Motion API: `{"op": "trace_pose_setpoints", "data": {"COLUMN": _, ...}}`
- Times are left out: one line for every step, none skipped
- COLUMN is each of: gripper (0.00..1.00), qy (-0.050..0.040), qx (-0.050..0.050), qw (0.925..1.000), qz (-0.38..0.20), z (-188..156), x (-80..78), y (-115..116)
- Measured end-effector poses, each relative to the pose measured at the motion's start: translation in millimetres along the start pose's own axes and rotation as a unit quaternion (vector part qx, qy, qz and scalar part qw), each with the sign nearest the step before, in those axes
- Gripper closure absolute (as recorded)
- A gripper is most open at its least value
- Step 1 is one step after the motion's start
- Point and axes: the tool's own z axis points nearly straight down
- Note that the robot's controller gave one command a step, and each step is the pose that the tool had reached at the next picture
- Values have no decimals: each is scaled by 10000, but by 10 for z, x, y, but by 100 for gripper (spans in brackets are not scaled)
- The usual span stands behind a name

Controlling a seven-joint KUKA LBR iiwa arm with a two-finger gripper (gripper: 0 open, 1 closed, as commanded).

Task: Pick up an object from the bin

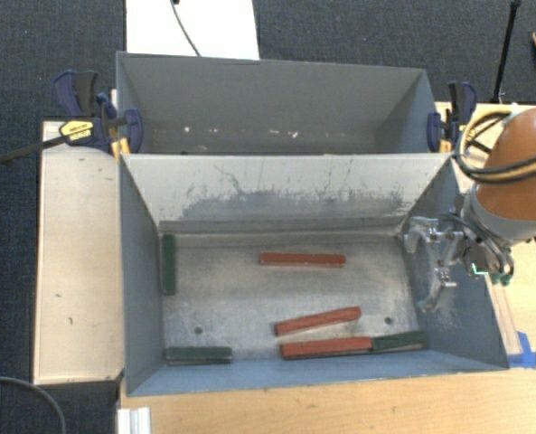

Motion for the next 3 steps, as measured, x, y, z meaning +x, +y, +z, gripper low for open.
{"op": "trace_pose_setpoints", "data": {"gripper": 0, "qy": -54, "qx": 7, "qw": 9953, "qz": -969, "z": 1029, "x": 378, "y": 340}}
{"op": "trace_pose_setpoints", "data": {"gripper": 100, "qy": -39, "qx": 11, "qw": 9951, "qz": -985, "z": 1006, "x": 382, "y": 329}}
{"op": "trace_pose_setpoints", "data": {"gripper": 100, "qy": -76, "qx": 12, "qw": 9957, "qz": -919, "z": 5, "x": 339, "y": 614}}
